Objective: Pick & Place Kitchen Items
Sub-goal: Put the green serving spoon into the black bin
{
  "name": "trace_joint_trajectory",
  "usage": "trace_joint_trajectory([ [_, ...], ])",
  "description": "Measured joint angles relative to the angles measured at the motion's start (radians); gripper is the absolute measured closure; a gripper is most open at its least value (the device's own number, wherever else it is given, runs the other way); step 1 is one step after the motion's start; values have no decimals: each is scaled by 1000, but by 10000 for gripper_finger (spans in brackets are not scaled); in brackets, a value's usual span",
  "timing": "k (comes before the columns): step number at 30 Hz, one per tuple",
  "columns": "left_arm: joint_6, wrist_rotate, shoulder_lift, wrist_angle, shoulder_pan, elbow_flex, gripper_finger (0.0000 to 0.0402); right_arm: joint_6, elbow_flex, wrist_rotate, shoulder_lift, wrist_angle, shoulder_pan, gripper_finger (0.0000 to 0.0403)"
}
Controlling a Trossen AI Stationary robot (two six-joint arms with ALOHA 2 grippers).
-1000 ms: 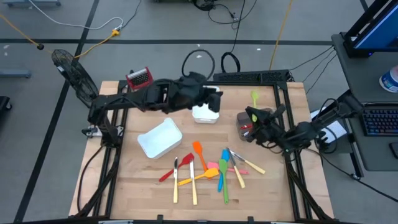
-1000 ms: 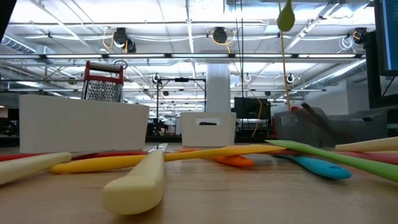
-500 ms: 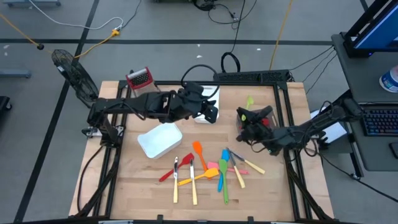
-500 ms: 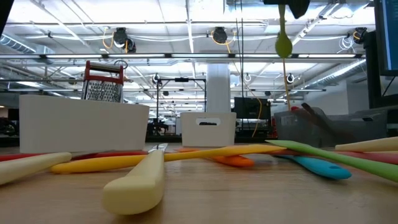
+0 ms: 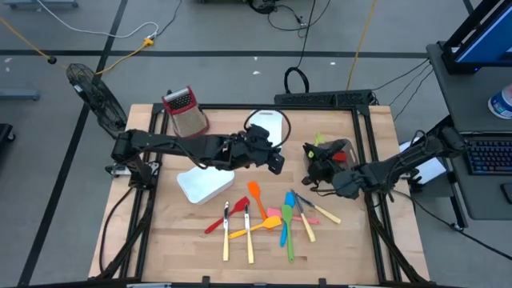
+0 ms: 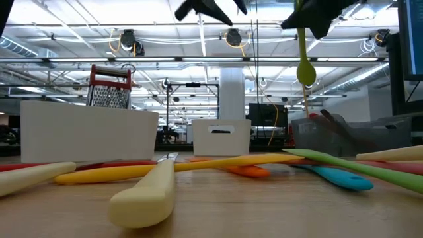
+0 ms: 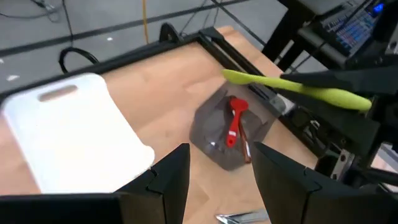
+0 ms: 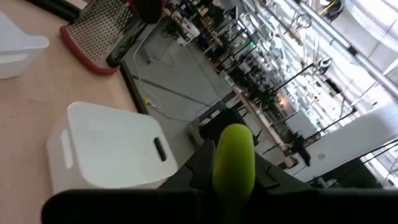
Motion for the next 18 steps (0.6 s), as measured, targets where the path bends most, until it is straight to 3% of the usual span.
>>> trace_joint_trajectory([
  [10,0,17,-18,186,1,-161,227,148,0,-26,56,-83,-23,377],
  [18,9,-22,-182,384,-16,-415,227,383,0,-26,61,-287,-44,377],
])
